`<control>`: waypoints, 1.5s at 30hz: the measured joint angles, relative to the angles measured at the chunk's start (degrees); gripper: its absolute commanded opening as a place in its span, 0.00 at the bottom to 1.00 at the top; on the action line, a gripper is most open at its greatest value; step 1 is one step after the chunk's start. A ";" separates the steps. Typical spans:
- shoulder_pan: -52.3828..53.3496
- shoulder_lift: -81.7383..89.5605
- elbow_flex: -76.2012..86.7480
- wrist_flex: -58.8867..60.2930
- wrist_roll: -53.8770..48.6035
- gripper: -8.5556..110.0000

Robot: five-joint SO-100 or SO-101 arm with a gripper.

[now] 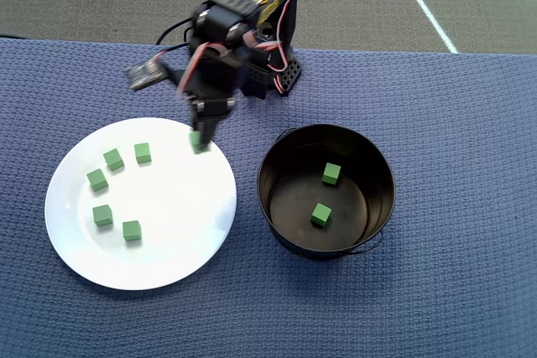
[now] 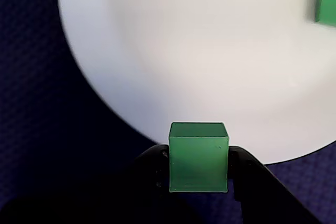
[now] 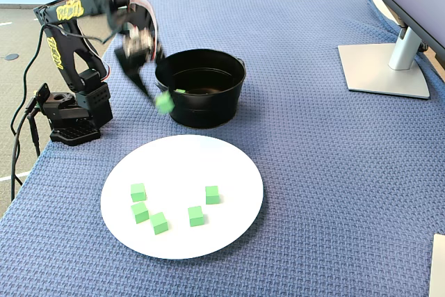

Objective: Pick up the green cubes from the white plate and place them in the black recipient

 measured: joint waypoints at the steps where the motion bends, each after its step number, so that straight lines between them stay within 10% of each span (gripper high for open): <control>1: -2.99 0.53 -0.88 0.00 3.87 0.07; 13: -40.43 -9.84 -1.49 -6.24 38.14 0.08; 16: -42.54 -12.30 -0.88 -7.12 37.71 0.34; 20: -43.42 -11.07 -0.09 -7.12 33.84 0.38; 31: -15.82 -1.41 -9.40 1.14 12.04 0.37; 45: 16.08 -5.80 25.66 -30.94 -20.04 0.37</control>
